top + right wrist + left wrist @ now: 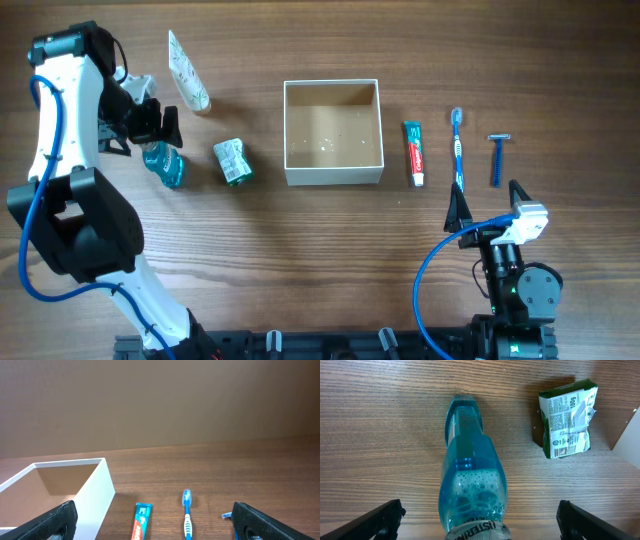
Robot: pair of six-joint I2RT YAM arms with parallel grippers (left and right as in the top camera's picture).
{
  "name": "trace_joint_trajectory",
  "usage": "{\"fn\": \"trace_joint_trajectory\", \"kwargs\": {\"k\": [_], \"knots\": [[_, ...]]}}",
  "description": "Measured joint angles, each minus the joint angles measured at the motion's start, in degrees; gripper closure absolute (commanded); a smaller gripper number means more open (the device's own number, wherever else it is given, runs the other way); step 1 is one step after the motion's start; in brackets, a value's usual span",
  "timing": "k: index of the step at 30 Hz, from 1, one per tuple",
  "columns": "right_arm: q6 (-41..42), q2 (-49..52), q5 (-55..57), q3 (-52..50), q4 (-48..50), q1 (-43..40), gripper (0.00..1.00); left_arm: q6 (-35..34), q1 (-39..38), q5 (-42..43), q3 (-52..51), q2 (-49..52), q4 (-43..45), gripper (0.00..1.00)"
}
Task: Pack container
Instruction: 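Close the left gripper on the mouthwash bottle's neck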
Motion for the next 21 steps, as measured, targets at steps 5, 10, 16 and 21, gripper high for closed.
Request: {"fn": "trace_joint_trajectory", "kwargs": {"k": [5,10,16,21], "knots": [[0.0,0.0,0.0,0.0,0.0,0.0,0.0,0.0,0.0,0.02,-0.02,0.0,0.79,0.0],[0.0,0.0,0.0,0.0,0.0,0.0,0.0,0.0,0.0,0.02,-1.33,0.0,4.0,0.0],[0.0,0.0,0.0,0.0,0.0,0.0,0.0,0.0,0.0,0.02,-2.36,0.0,6.49,0.0],[0.0,0.0,0.0,0.0,0.0,0.0,0.0,0.0,0.0,0.11,-2.36,0.0,7.04,0.01]]}}
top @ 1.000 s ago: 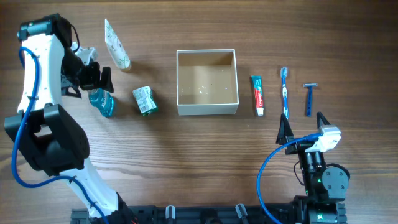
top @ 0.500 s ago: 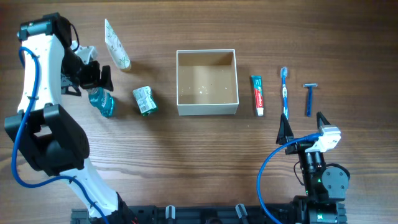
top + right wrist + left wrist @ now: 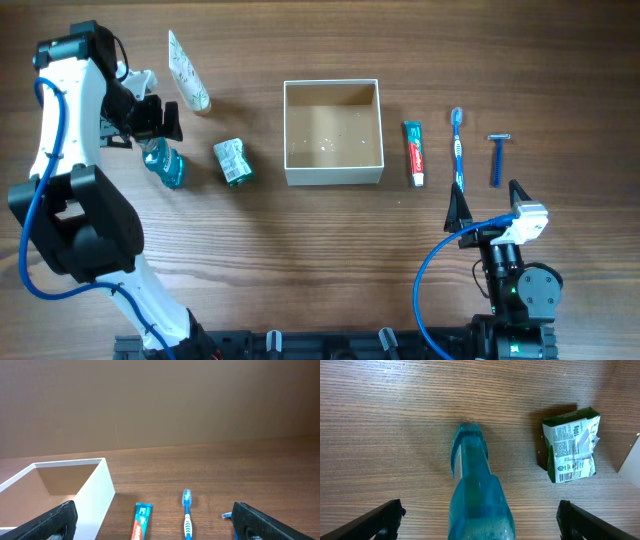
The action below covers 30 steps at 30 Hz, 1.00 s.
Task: Pack container
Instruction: 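Close the left gripper on the mouthwash bottle's neck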
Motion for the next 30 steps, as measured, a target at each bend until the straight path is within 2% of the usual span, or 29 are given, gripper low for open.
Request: {"fn": "trace_joint_trajectory", "kwargs": {"k": [3,6,11,14,17,23,25,27,30], "knots": [[0.0,0.0,0.0,0.0,0.0,0.0,0.0,0.22,0.0,0.59,0.0,0.0,0.0,0.2],[0.0,0.0,0.0,0.0,0.0,0.0,0.0,0.31,0.0,1.05,0.0,0.0,-0.26,0.23],[0.0,0.0,-0.02,0.0,0.0,0.0,0.0,0.87,0.0,1.38,0.0,0.0,-1.84,0.44],[0.0,0.0,0.0,0.0,0.0,0.0,0.0,0.87,0.0,1.44,0.0,0.0,-3.08,0.48],[0.0,0.0,0.0,0.0,0.0,0.0,0.0,0.83,0.0,1.46,0.0,0.0,-3.76,0.57],[0.0,0.0,0.0,0.0,0.0,0.0,0.0,0.85,0.0,1.44,0.0,0.0,-3.91,0.6],[0.0,0.0,0.0,0.0,0.0,0.0,0.0,0.85,0.0,1.44,0.0,0.0,-3.96,0.68],[0.0,0.0,0.0,0.0,0.0,0.0,0.0,1.01,0.0,1.4,0.0,0.0,-4.11,0.85],[0.0,0.0,0.0,0.0,0.0,0.0,0.0,0.7,0.13,0.81,0.31,-0.13,-4.46,0.89]]}}
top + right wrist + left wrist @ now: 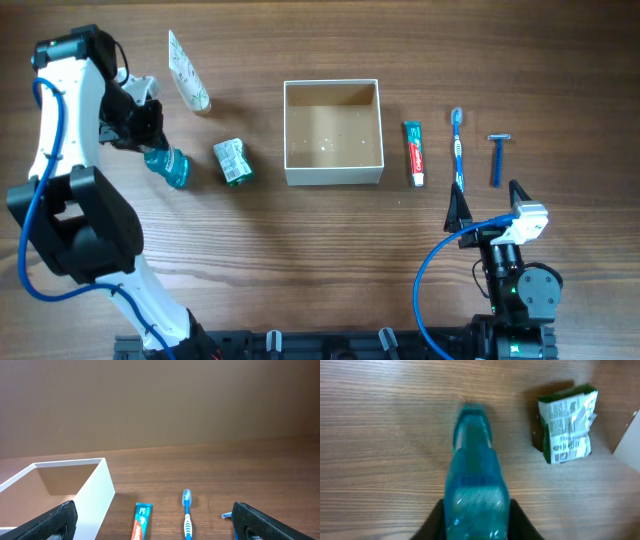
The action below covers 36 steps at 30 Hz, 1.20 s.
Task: Pack container
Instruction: 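Close the left gripper on the mouthwash bottle's neck, then lift the bottle with the left gripper and carry it over the box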
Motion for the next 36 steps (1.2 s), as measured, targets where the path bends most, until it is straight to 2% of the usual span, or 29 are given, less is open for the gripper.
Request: {"fn": "trace_joint_trajectory", "kwargs": {"k": [3,13,15,28,36], "knots": [[0.0,0.0,0.0,0.0,0.0,0.0,0.0,-0.55,0.04,0.85,0.48,-0.28,0.83,0.89],[0.0,0.0,0.0,0.0,0.0,0.0,0.0,-1.4,0.02,5.38,-0.42,0.46,-5.2,0.89],[0.0,0.0,0.0,0.0,0.0,0.0,0.0,-1.4,0.02,5.66,-0.42,0.5,-5.27,0.96],[0.0,0.0,0.0,0.0,0.0,0.0,0.0,-1.68,0.02,5.81,-0.42,0.24,-4.46,0.96],[0.0,0.0,0.0,0.0,0.0,0.0,0.0,-2.08,-0.2,6.34,-0.5,-6.56,-3.98,0.96]]}}
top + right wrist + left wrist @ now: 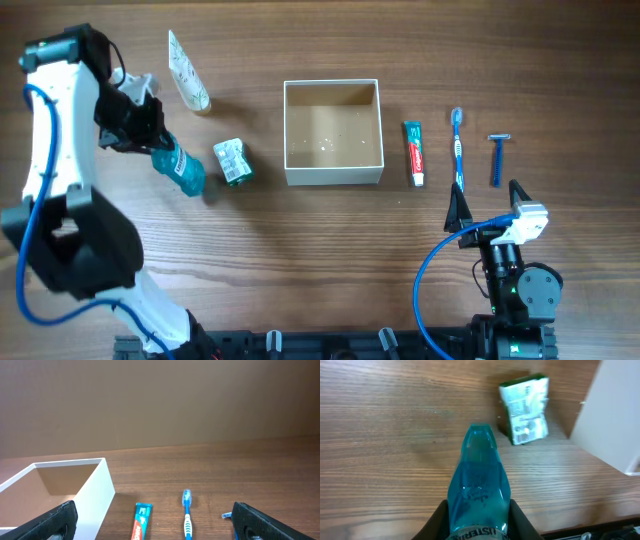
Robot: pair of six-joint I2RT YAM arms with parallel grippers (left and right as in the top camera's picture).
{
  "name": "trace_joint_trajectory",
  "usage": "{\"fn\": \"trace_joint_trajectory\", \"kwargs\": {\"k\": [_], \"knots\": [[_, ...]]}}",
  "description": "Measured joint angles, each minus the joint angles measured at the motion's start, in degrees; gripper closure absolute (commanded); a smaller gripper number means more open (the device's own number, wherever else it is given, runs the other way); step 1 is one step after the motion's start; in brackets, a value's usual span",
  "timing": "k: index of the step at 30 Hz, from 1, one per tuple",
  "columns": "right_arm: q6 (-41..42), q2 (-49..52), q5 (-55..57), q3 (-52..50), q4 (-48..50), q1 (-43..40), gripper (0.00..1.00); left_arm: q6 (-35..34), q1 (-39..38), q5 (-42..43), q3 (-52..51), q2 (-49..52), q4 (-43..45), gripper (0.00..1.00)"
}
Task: Pack container
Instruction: 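Lift the bottle with the left gripper and carry it over the box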
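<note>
My left gripper (152,142) is shut on a blue mouthwash bottle (182,166), held lifted and tilted over the wood; the left wrist view shows the bottle (478,487) squeezed between both fingers. A green soap packet (232,161) lies just right of it. The white open box (333,132) stands mid-table, empty. To its right lie a toothpaste tube (414,152), a blue toothbrush (458,148) and a blue razor (497,158). My right gripper (488,208) rests open near the front right, its fingers (56,519) wide apart.
A white patterned tube (187,85) lies at the back left, behind my left arm. The box's white wall (612,415) shows at the right of the left wrist view. The table's front rail (330,345) runs along the bottom.
My left gripper with the bottle has moved right and up; the bottle now hangs nearer the soap packet and the box. The right arm is unchanged.
At first my left gripper hung open over the bottle lying on the table, and stayed open a moment later. Then it was shut on the bottle at the table. Now the bottle is lifted and carried rightward. The right arm stayed parked throughout.
</note>
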Motion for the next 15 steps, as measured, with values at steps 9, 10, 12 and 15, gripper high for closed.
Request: {"fn": "trace_joint_trajectory", "kwargs": {"k": [9,10,12,15], "knots": [[0.0,0.0,0.0,0.0,0.0,0.0,0.0,-1.77,-5.53,2.1,3.76,-10.58,3.19,0.96],[0.0,0.0,0.0,0.0,0.0,0.0,0.0,-2.23,-6.43,2.19,4.07,-11.54,4.15,0.96],[0.0,0.0,0.0,0.0,0.0,0.0,0.0,-4.07,-9.05,2.29,4.35,-13.94,6.88,0.96],[0.0,0.0,-0.02,0.0,0.0,0.0,0.0,-7.13,-12.9,2.56,4.63,-16.85,10.84,0.96]]}}
